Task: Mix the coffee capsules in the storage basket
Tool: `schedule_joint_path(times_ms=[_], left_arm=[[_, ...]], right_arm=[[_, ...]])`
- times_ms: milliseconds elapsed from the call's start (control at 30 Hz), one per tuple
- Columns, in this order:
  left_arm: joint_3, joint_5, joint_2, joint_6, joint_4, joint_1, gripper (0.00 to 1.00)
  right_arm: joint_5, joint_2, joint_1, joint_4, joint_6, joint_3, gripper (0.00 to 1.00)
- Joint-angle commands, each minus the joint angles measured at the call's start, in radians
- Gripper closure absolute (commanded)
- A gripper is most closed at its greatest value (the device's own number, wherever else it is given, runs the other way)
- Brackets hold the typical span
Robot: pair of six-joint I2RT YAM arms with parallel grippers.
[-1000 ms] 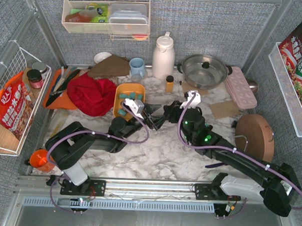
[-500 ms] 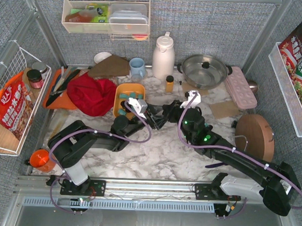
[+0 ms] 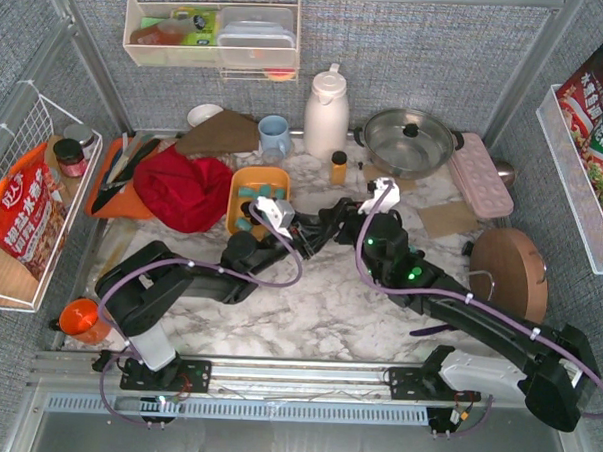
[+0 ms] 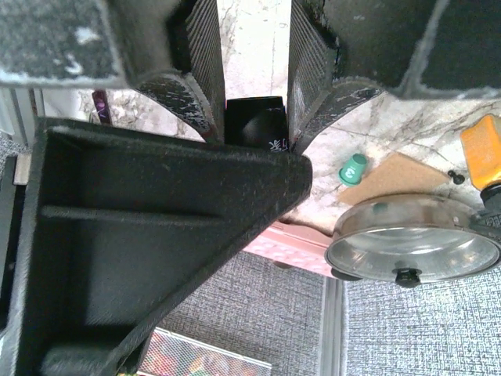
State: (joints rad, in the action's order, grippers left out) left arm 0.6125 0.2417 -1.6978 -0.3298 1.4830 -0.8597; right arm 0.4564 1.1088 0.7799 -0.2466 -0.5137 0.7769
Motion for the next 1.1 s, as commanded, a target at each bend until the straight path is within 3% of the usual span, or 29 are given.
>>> schedule_joint_path(times_ms=[0, 233, 467, 567, 800, 1067], left_arm=[[-0.010, -0.017, 0.015, 0.015, -0.003, 0.001, 0.70], [-0.055, -0.138, 0.067, 0.048, -0.089, 0.010, 0.69], [-0.073, -0.474, 0.221, -0.003, -0.451, 0.102, 0.67], [-0.062, -0.512, 0.256, -0.068, -0.588, 0.177, 0.63], [0.022, -0.520, 0.204, -0.120, -0.801, 0.261, 0.60], [0.088, -0.511, 0.094, -0.132, -0.837, 0.306, 0.47]], right_arm=[[0.024, -0.009, 0.001, 0.027, 0.031, 0.026, 0.34], [0.145, -0.056, -0.001, 0.084, 0.108, 0.055, 0.29], [0.382, -0.054, -0.024, 0.283, 0.271, 0.109, 0.30], [0.432, -0.014, -0.066, 0.354, 0.281, 0.116, 0.30], [0.320, 0.102, -0.218, 0.464, 0.129, 0.088, 0.31], [0.191, 0.205, -0.386, 0.488, -0.009, 0.045, 0.32]])
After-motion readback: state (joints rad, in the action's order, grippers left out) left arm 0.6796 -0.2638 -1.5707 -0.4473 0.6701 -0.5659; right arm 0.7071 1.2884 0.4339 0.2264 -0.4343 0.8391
